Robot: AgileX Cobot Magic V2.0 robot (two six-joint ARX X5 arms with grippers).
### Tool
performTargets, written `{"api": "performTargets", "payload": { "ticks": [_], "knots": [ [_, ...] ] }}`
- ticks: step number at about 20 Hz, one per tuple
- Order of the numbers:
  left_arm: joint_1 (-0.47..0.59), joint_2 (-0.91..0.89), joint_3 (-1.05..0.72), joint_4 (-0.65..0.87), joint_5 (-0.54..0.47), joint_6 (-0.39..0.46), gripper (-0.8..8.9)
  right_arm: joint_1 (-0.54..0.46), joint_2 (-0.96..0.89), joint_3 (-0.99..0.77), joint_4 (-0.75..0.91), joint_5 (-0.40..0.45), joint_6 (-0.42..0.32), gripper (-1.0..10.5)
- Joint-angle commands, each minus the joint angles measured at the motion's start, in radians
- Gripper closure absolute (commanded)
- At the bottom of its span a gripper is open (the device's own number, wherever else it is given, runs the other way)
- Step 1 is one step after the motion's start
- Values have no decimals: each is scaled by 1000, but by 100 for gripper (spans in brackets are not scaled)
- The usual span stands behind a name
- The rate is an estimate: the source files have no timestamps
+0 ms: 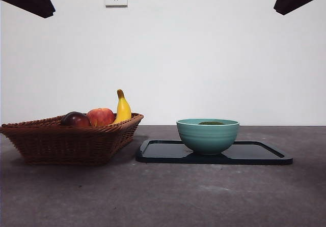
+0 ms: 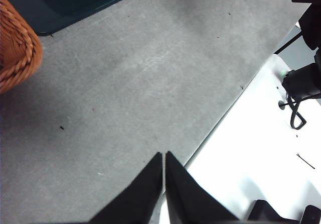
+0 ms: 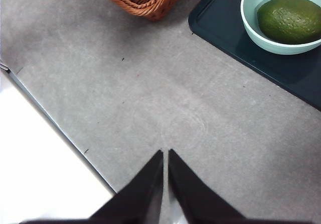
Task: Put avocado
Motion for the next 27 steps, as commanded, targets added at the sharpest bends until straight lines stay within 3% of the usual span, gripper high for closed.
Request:
{"api": "performTargets", "payload": {
  "ticks": [1, 3, 4, 7, 10, 14, 17, 19, 27],
  "knots": [
    [-6, 6, 14, 9, 6, 19, 805, 8, 4, 6, 11, -1, 10, 940],
    [-6, 5, 14, 13, 6, 29, 805, 8, 4, 6, 11, -1, 10, 940],
    [-3, -13, 14, 29, 0, 114, 805, 8, 4, 6, 11, -1, 10, 940],
    [67, -95, 13, 245, -38, 185, 805, 8, 4, 6, 13, -1, 10, 940],
    [223, -219, 8, 484, -150, 181, 805, 8, 4, 6, 14, -1, 10, 940],
    [439, -385, -70, 633, -316, 174, 806, 8, 4, 6, 14, -1, 10, 940],
    [540, -511, -216, 702, -402, 175, 805, 8, 4, 6, 14, -1, 10, 940],
    [579, -599, -342, 759, -408, 175, 805, 8, 4, 6, 14, -1, 10, 940],
    [597, -857, -766, 864, -408, 132, 806, 8, 4, 6, 14, -1, 10, 940]
  ]
}}
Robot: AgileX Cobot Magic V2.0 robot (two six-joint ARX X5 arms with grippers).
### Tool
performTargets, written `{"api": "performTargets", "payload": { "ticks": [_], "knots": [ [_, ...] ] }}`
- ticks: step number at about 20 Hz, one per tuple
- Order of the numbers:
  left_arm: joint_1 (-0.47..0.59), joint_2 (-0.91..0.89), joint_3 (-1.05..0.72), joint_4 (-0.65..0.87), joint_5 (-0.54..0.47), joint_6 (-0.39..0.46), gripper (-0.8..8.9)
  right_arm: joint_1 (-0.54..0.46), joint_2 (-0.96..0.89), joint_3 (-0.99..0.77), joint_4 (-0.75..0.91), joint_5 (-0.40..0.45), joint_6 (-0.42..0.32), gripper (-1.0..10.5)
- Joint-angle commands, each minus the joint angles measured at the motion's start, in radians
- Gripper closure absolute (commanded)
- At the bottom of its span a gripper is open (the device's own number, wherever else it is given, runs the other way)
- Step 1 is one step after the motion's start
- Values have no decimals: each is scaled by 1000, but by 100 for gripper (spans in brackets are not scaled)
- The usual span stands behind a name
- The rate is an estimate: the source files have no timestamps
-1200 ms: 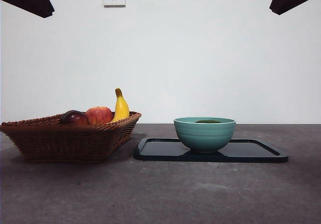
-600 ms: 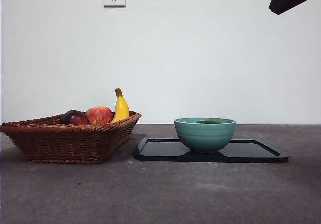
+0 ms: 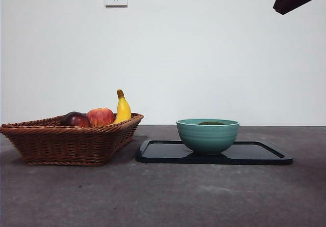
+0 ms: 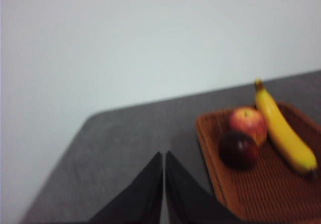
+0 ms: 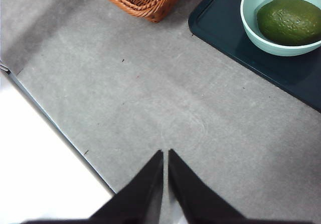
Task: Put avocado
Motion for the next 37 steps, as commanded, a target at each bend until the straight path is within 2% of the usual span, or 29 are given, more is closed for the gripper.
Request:
{"api": "performTargets", "payload": {
  "ticks": [1, 12, 15, 34, 35, 37],
  "knots": [
    [3, -47, -66, 13, -5, -29, 806, 8, 4, 6, 10, -1, 10, 940],
    [2, -166, -245, -26, -5, -32, 806, 8, 4, 6, 11, -1, 10, 940],
    [2, -166, -245, -103, -5, -32, 805, 8, 4, 6, 10, -1, 10, 940],
    [2, -165, -245, -101, -4, -35, 806, 9, 3, 6, 9, 0, 9, 940],
    [2, -165, -245, -101, -4, -35, 806, 11, -9, 6, 9, 0, 1, 940],
    [2, -165, -245, -101, -4, -35, 806, -20, -38, 5, 37, 62, -66, 940]
  ]
}}
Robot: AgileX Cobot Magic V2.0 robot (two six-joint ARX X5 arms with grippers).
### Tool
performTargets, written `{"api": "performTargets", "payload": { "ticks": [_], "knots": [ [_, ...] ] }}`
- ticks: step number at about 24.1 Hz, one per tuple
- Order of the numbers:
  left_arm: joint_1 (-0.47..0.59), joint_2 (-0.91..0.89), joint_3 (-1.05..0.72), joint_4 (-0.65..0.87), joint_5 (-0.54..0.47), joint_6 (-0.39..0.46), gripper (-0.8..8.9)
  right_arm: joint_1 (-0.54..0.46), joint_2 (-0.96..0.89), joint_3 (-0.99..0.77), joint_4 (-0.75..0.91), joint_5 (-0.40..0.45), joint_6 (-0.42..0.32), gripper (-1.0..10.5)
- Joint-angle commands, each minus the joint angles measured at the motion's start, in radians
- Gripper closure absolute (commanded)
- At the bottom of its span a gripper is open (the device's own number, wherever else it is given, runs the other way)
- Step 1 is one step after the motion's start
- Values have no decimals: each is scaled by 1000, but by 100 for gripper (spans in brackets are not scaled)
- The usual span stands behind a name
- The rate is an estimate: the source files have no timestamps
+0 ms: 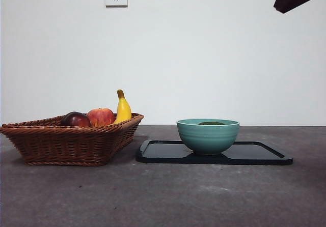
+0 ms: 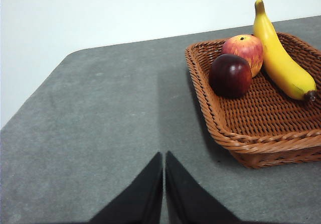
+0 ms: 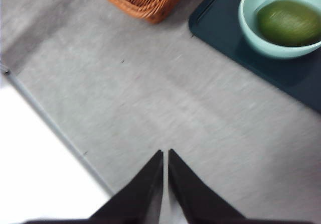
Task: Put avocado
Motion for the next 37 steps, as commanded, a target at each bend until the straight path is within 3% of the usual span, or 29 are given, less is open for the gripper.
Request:
{"api": "performTargets", "payload": {
  "ticks": [1, 5, 9, 13, 23, 30, 37],
  "knots": [
    [2, -2, -21, -8, -1, -6, 806, -48, -41, -2, 70, 60, -66, 940],
    [2, -2, -21, -8, -1, -6, 806, -277, -202, -113, 314, 82, -96, 940],
    [2, -2, -21, -8, -1, -6, 806, -505, -389, -317, 519, 174, -145, 940],
    [2, -2, -21, -8, -1, -6, 805, -627, -578, -555, 714, 179, -141, 940],
    [2, -2, -21, -8, -1, -6, 806, -652, -772, -823, 879, 246, -112, 940],
    [2, -2, -21, -8, -1, -6, 806, -652, -843, -923, 869, 264, -73, 940],
    [2, -2, -21, -8, -1, -6, 806, -652, -847, -922, 739, 267, -69, 940]
  ]
}}
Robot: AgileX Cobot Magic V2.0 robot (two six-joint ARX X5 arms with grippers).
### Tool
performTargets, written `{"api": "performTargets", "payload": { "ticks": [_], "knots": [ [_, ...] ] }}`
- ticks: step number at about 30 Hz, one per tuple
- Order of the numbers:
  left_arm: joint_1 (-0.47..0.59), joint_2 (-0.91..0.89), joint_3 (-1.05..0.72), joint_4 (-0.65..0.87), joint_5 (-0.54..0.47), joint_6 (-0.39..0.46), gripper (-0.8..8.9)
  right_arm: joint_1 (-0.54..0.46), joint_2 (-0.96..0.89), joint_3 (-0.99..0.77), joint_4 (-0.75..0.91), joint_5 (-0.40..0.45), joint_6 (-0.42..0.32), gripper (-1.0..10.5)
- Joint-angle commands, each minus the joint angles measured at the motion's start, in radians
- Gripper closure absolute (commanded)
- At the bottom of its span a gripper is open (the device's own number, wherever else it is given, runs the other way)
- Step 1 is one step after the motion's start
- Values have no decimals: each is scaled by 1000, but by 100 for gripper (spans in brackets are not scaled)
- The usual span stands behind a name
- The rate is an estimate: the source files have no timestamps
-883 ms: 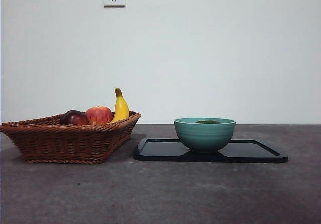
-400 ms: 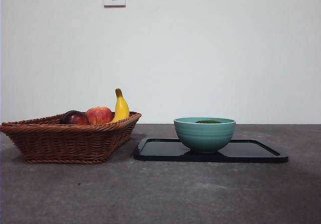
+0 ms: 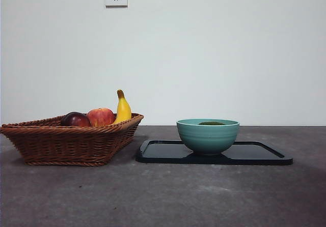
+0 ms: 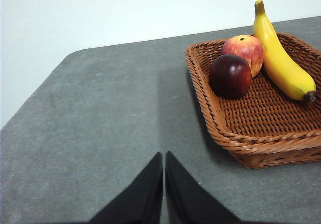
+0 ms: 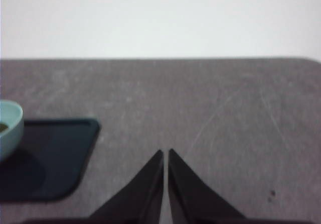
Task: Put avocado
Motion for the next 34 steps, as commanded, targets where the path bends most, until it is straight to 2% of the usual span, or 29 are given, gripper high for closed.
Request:
{"api": "performTargets", "payload": {
  "ticks": [1, 34],
  "knots": [
    [2, -2, -21, -8, -1, -6, 806, -3, -3, -5, -54, 8, 14, 940],
    [2, -2, -21, -8, -1, -6, 806, -2, -3, -5, -59, 3, 27, 940]
  ]
}}
